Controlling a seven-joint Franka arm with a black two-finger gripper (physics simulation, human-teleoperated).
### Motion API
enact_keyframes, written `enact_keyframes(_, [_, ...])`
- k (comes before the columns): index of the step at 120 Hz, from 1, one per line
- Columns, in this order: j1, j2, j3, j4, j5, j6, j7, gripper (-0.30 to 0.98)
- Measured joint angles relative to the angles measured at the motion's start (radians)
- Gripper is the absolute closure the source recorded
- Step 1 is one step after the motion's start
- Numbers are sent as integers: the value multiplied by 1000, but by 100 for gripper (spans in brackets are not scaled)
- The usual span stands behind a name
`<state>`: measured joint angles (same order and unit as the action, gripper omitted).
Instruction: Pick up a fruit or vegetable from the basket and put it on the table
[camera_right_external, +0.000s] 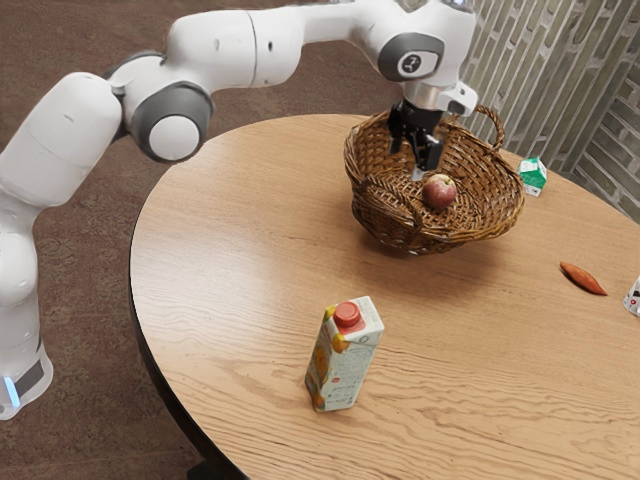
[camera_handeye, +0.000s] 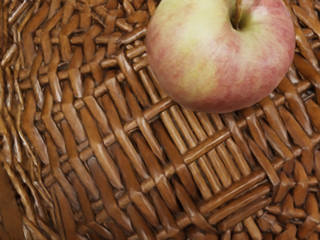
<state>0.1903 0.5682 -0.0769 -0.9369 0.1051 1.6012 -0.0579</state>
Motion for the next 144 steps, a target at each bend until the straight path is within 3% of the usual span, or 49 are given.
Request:
enact_keyframes(17, [0, 24, 16, 18, 2, 85, -13, 0])
enact_keyframes(61, [-1, 86, -55, 66, -4, 204, -15, 0])
enact_keyframes(144, [-2, 148, -50, 64, 4, 278, 35, 0])
